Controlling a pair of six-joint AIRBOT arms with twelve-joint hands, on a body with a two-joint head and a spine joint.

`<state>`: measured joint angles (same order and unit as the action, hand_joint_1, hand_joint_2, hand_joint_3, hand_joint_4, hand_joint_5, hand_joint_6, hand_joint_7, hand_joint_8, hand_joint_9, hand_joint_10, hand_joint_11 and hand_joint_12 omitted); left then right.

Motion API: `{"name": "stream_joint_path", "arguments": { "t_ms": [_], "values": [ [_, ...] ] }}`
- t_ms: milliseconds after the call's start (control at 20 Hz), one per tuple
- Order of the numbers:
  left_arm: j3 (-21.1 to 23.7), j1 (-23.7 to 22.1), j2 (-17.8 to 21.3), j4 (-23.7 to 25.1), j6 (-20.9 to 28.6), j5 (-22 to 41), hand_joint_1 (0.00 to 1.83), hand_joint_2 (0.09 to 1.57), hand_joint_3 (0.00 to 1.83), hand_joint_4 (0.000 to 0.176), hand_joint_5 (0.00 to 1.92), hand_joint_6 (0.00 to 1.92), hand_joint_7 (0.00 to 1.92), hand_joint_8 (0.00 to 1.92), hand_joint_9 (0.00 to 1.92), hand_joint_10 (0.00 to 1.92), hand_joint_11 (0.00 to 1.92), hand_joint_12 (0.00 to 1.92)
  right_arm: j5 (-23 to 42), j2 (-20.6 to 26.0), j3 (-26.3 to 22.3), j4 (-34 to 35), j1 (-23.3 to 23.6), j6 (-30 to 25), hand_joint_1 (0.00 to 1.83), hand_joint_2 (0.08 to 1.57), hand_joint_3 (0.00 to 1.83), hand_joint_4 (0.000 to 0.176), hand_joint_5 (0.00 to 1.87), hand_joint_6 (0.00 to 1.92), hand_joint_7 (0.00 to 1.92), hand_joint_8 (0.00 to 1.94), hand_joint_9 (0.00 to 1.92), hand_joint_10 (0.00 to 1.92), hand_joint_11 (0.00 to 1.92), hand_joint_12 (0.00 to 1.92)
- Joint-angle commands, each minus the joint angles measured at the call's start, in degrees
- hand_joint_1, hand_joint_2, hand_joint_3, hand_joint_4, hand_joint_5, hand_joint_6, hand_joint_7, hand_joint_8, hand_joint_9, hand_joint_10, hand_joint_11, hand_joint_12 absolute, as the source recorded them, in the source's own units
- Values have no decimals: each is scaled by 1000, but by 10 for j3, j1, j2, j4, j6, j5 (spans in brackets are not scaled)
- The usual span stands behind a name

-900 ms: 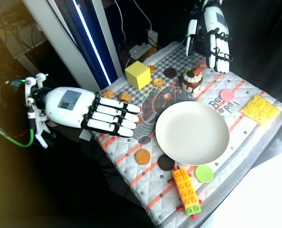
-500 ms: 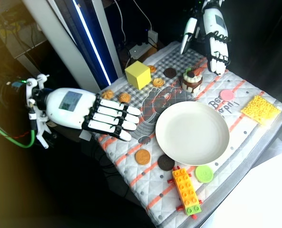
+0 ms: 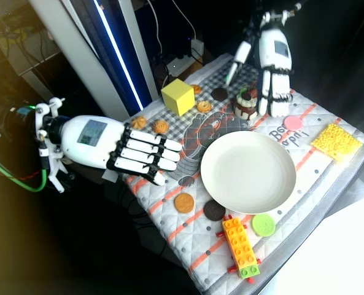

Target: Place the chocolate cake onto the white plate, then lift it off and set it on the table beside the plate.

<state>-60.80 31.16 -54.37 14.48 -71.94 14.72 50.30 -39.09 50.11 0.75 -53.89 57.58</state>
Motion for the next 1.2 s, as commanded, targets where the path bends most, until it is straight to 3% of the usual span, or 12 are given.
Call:
{"name": "stream_joint_path", "arguments": {
  "t_ms": [0,100,150,300,350,500,600,700,750,900,1000,1150],
  "values": [
    [-1,-6,-1,0,2,41,826,1010,37,152,38,11,33,8,48,22,0,799,67,1,2,11,2,-1,476,1315,1,0,0,0,0,0,0,0,0,376],
    [-1,-6,-2,3,2,35,944,1072,6,101,263,165,245,27,127,449,0,1461,67,1,2,12,2,-3,474,1317,1,0,0,0,0,0,0,0,0,367],
    [-1,-5,-2,3,2,35,1035,1119,11,58,266,543,351,157,105,931,72,1655,68,1,2,13,2,-3,466,1320,1,0,0,0,0,0,0,0,0,315],
    [-1,-5,-3,-2,3,46,1293,1137,0,0,216,1533,146,1616,213,1789,348,1904,69,1,1,15,0,-5,447,1325,0,0,0,0,0,0,0,0,0,326],
    [-1,-5,-2,-5,3,51,1046,1380,14,8,420,1735,331,1844,283,1895,456,1918,70,0,1,16,-1,-6,429,1334,1,0,0,0,0,0,0,0,0,270],
    [0,-7,1,-12,4,72,958,1465,9,22,426,1873,379,1888,271,1921,282,1921,71,-1,1,18,-2,-6,458,1336,1,0,0,0,0,0,0,0,0,257],
    [8,-13,12,-16,4,98,1212,1408,9,0,90,1919,432,1844,192,1916,223,1921,73,-1,1,19,-2,-6,458,1333,0,0,0,0,0,0,0,0,0,244],
    [12,-34,20,-16,3,122,939,1485,6,26,387,1894,350,1918,169,1921,320,1921,75,-1,1,20,-2,-6,432,1337,0,0,0,0,0,0,0,0,0,55],
    [7,-48,18,-16,3,125,970,1469,0,0,465,1852,335,1877,217,1921,388,1921,76,-1,1,21,-2,-6,435,1337,0,0,0,0,0,0,0,0,0,108],
    [-26,-99,-20,-15,4,107,1157,1444,0,0,407,1831,346,1863,426,1921,392,1921,78,-1,1,22,-2,-6,426,1344,3,0,0,0,0,0,0,0,0,127],
    [-61,-121,-62,-22,4,89,1311,1230,0,3,143,1787,84,1699,162,1868,221,1921,79,-1,1,23,-2,-6,425,1337,0,0,0,0,0,0,0,0,0,126],
    [-120,-149,-128,-45,4,58,1410,1162,0,0,197,1740,112,1757,280,1919,366,1921,80,-1,2,23,-2,-6,398,1329,0,0,0,0,0,0,0,0,0,570]
  ]
}}
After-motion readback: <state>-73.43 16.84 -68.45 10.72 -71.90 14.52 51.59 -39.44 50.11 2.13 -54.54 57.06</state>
